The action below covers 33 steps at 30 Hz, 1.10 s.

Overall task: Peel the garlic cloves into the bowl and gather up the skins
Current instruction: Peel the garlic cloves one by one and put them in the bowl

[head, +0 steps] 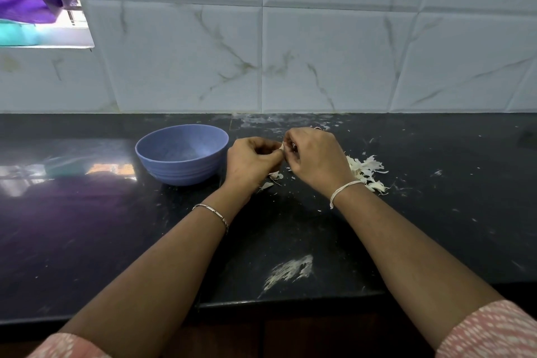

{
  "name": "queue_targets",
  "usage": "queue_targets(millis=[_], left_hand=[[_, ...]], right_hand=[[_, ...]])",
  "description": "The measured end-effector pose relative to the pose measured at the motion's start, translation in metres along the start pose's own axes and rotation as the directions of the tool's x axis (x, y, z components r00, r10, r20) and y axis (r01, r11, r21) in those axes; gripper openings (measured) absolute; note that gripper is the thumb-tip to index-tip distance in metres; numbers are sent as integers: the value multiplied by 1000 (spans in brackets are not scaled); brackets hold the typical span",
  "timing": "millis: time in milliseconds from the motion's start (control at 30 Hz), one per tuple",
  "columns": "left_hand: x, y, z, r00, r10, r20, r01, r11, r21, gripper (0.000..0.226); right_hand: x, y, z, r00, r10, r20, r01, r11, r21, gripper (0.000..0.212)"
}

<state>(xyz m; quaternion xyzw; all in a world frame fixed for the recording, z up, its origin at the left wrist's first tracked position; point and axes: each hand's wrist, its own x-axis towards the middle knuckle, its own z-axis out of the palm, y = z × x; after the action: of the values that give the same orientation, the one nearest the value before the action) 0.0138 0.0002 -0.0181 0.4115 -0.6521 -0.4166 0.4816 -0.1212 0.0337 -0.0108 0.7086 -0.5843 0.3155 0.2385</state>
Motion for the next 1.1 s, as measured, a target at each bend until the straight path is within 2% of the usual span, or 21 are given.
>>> queue_targets(millis=[233, 467, 600, 667, 767, 867, 933, 967, 1100], left_hand=[[2, 2, 3, 994, -104, 11, 104, 972, -211, 5], [3, 2, 4, 993, -117, 32, 121, 950, -289, 8], [3, 2, 5, 994, -97, 40, 105, 945, -309, 11], [4, 2, 5, 995, -94, 35, 101, 946, -307, 11], [5, 2, 3, 996, -81, 24, 84, 944, -318, 13], [5, 5, 0, 998, -47, 34, 56, 931, -360, 12], [3, 12, -2, 999, -7, 46, 23, 929, -370, 9], [2, 16, -3, 999, 24, 42, -8, 936, -351, 8], [1, 39, -26, 968, 231, -96, -244, 957, -156, 11]], right_hand=[[1, 3, 0, 993, 113, -33, -110, 990, 85, 6], [0, 21, -7, 964, 267, -11, -265, 959, 98, 10], [-1, 29, -9, 950, 293, 111, -310, 927, 210, 20], [-1, 33, -7, 937, 292, 190, -326, 928, 181, 21], [-1, 36, -10, 922, 322, 215, -348, 933, 93, 16], [-2, 37, -17, 921, 340, 191, -358, 931, 72, 31], [-3, 38, -15, 925, 325, 196, -347, 934, 86, 22], [-5, 39, -14, 927, 314, 204, -338, 937, 92, 18], [-8, 40, -15, 918, 336, 210, -360, 928, 91, 31]])
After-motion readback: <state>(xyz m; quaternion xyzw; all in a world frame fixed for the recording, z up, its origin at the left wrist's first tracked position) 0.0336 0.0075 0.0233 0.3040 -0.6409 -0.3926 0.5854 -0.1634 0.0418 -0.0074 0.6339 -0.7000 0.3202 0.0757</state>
